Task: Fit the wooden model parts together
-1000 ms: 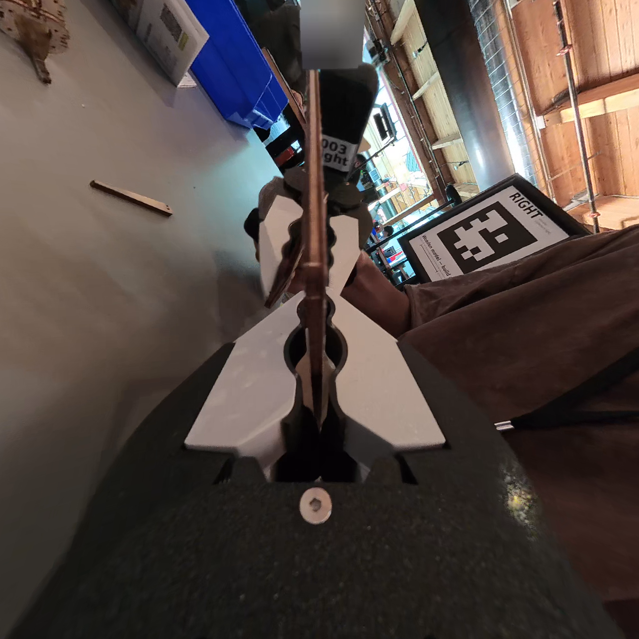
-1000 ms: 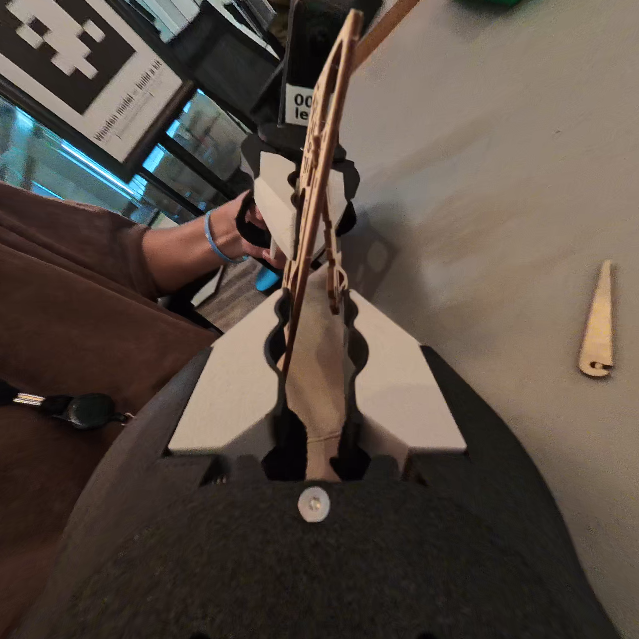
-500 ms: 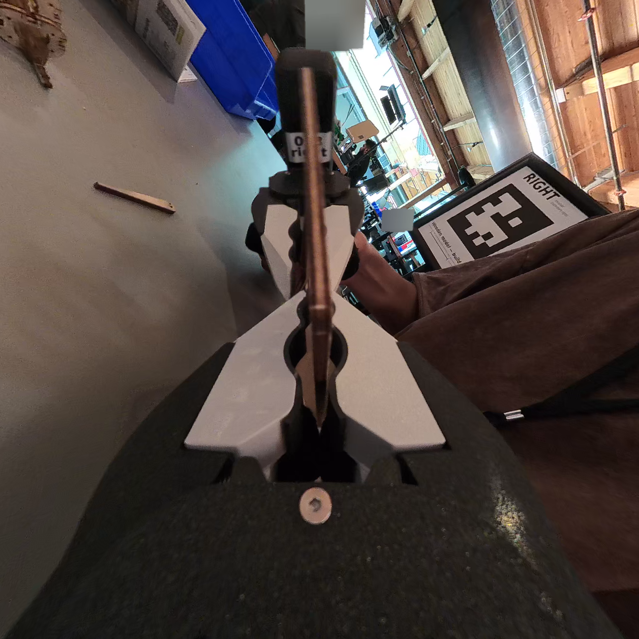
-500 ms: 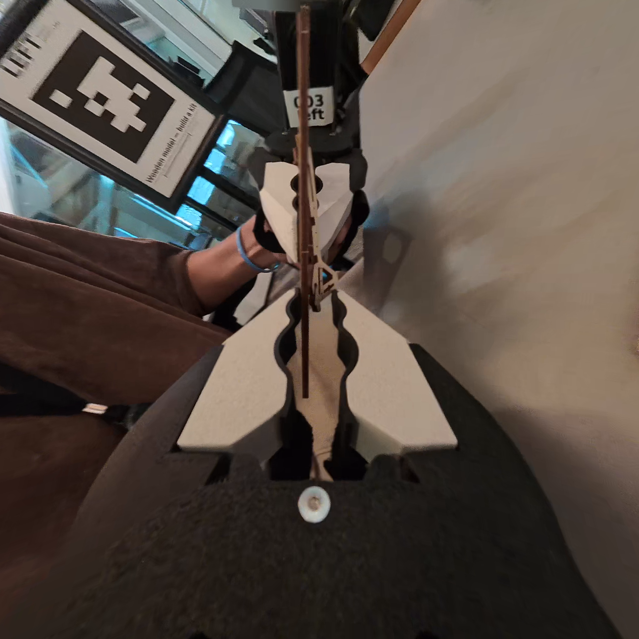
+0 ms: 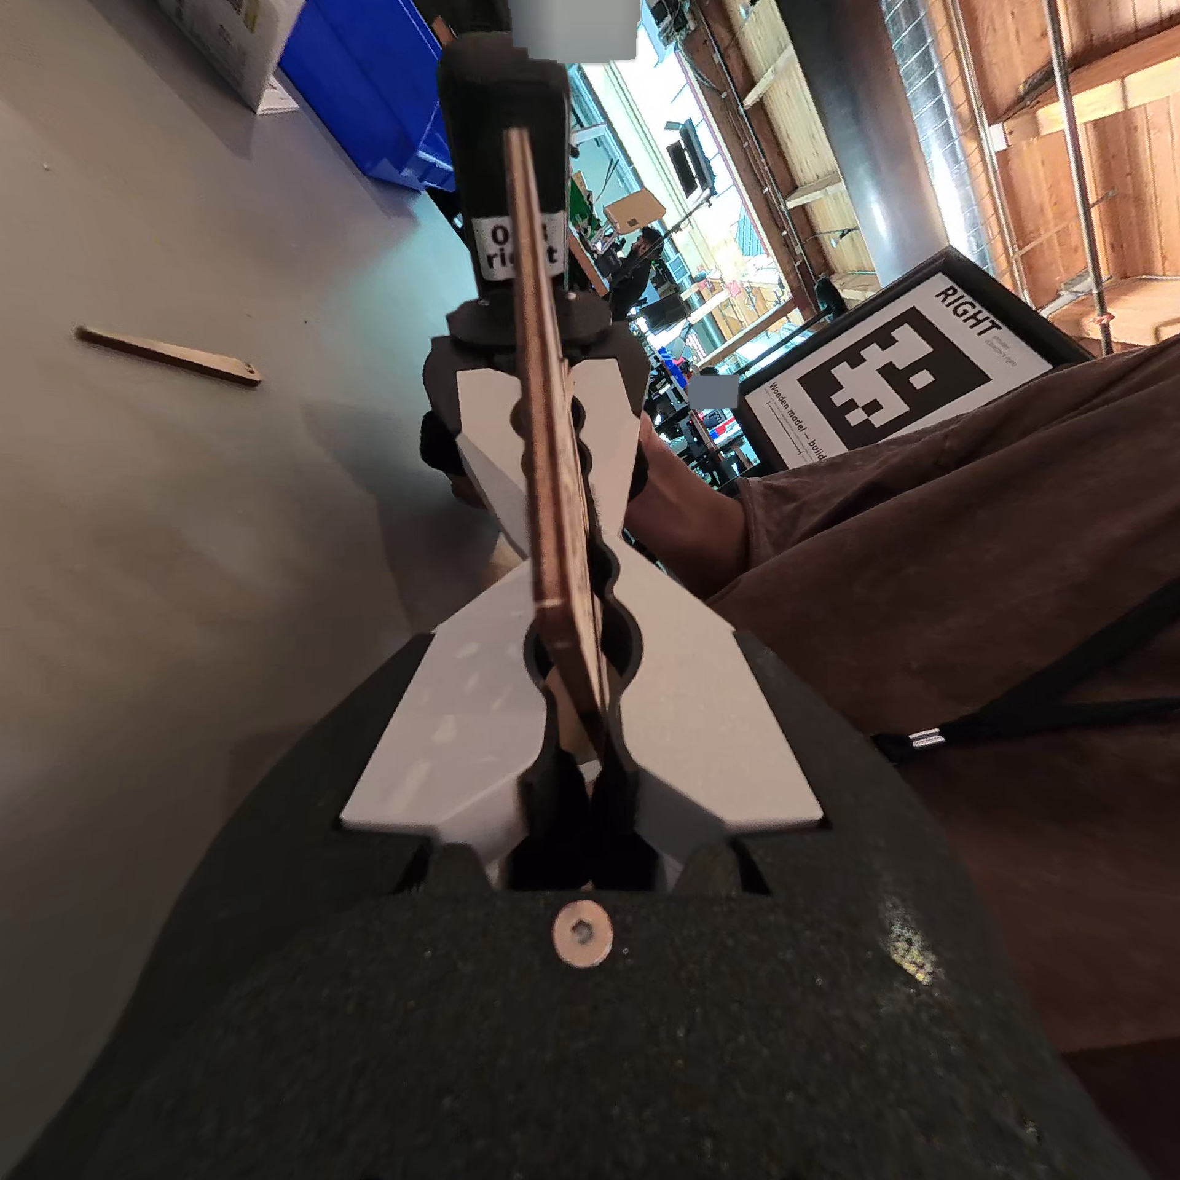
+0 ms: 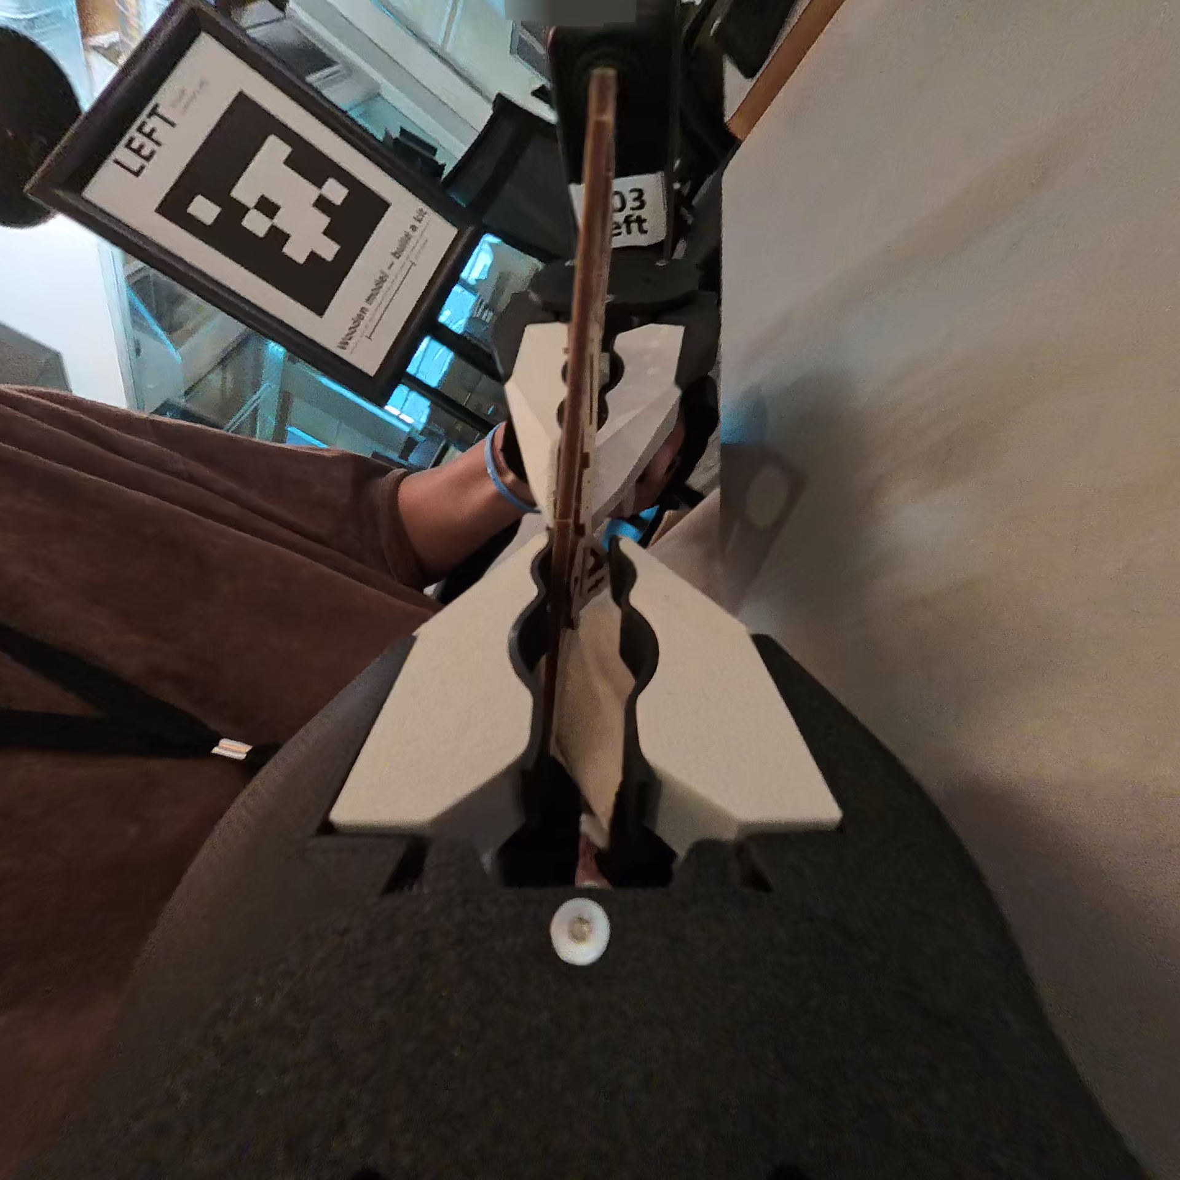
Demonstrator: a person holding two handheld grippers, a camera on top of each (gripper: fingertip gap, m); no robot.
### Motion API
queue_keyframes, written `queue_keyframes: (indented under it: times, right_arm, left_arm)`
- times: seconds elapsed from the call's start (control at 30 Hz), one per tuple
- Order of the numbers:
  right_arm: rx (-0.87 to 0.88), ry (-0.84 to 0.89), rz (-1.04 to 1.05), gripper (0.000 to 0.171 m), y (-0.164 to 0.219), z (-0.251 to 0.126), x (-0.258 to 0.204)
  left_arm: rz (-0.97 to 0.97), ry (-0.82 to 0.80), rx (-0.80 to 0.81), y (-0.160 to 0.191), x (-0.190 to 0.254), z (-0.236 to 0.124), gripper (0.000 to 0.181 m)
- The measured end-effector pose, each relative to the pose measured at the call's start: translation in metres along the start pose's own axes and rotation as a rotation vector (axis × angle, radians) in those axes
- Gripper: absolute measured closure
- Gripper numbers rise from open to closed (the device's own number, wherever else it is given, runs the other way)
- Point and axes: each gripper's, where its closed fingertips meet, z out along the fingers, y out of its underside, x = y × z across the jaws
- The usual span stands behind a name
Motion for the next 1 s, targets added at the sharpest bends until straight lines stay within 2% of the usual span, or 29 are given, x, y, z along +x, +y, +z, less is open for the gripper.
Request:
queue_keyframes:
  times: [0.07,0.1,0.13,0.2,0.3,0.4,0.47,0.57,0.63,0.73,0.8,1.0]
  right_arm:
    - [0.053,-0.01,-0.018,0.141,-0.009,-0.002,-0.002]
    - [0.101,-0.051,-0.011,0.126,-0.017,-0.007,-0.009]
    - [0.149,-0.094,0.002,0.123,-0.026,-0.015,-0.015]
    - [0.225,-0.142,0.014,0.127,-0.038,-0.033,-0.019]
    - [0.212,-0.054,-0.038,0.133,-0.036,-0.037,-0.008]
    - [0.144,0.03,-0.259,0.132,-0.03,-0.016,-0.019]
    - [0.158,0.119,-0.42,0.133,-0.033,-0.004,-0.022]
    - [0.302,0.21,-0.545,0.138,-0.049,0.001,-0.028]
    - [0.386,0.257,-0.56,0.146,-0.057,0.0,-0.026]
    - [0.47,0.264,-0.548,0.149,-0.064,-0.004,-0.028]
    - [0.469,0.271,-0.557,0.163,-0.062,-0.004,-0.028]
    - [0.309,0.573,-0.752,0.168,-0.06,-0.018,0.002]
  left_arm:
    - [-0.011,0.021,0.04,-0.006,0.003,-0.005,0.181]
    - [-0.017,0.055,0.082,-0.014,0.009,-0.01,0.181]
    - [-0.013,0.098,0.129,-0.022,0.017,-0.015,0.181]
    - [0.013,0.183,0.204,-0.035,0.035,-0.024,0.181]
    - [0.056,0.261,0.243,-0.042,0.053,-0.028,0.181]
    - [0.027,0.256,0.257,-0.043,0.049,-0.027,0.181]
    - [-0.022,0.267,0.306,-0.049,0.044,-0.03,0.181]
    - [-0.086,0.302,0.376,-0.055,0.041,-0.033,0.181]
    - [-0.107,0.299,0.385,-0.055,0.039,-0.03,0.181]
    - [-0.138,0.327,0.397,-0.055,0.04,-0.026,0.181]
    - [-0.157,0.319,0.403,-0.055,0.036,-0.025,0.181]
    - [-0.196,0.31,0.37,-0.049,0.031,-0.022,0.18]
